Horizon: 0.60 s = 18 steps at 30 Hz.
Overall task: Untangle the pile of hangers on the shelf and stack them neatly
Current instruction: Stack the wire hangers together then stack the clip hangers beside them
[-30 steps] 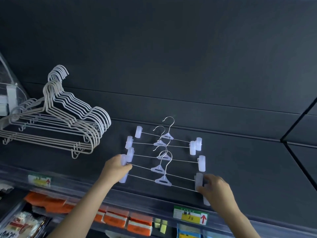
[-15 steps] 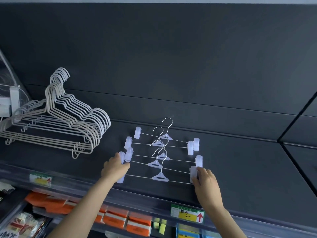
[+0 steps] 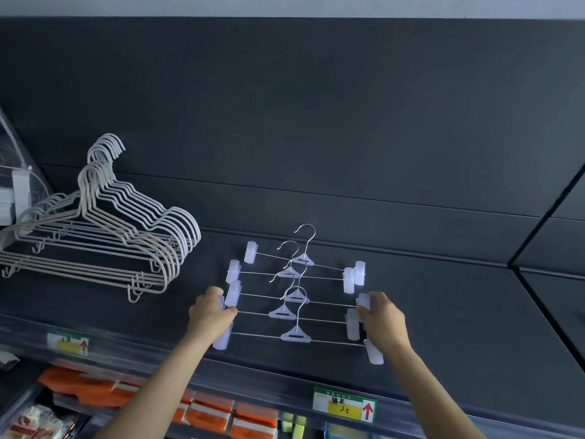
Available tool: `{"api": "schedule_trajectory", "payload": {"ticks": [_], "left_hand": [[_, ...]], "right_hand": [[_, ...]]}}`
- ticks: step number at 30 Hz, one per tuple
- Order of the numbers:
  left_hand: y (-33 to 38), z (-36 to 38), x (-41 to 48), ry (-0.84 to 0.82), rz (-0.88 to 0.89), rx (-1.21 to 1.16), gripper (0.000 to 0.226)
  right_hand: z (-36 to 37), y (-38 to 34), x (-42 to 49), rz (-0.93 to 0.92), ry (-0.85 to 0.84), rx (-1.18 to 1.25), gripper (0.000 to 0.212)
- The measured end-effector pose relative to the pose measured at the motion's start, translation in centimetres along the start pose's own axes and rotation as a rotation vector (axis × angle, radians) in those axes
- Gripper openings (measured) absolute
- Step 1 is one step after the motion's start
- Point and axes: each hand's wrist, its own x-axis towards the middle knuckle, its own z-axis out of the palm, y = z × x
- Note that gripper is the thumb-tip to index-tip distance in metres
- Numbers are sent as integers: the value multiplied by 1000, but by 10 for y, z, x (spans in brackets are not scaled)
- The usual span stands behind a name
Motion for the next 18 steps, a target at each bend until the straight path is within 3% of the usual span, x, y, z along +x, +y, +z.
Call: {"api": "schedule_trajectory", "payload": {"ticks": [10,12,14,18], "left_hand": [[10,8,-2,39,2,182,60],[11,8,-6,56,5,195,64],[14,9,-14,127,64,232,64],[33,20,-38,259,282,218,53]], "right_hand": [[-1,6,-7,-33,18,0,24],[-5,10,-10,-20,13,30,32],[-11,16,-14,-15,16,51,47],[-33,30,-30,-73,75,-1,49]]}}
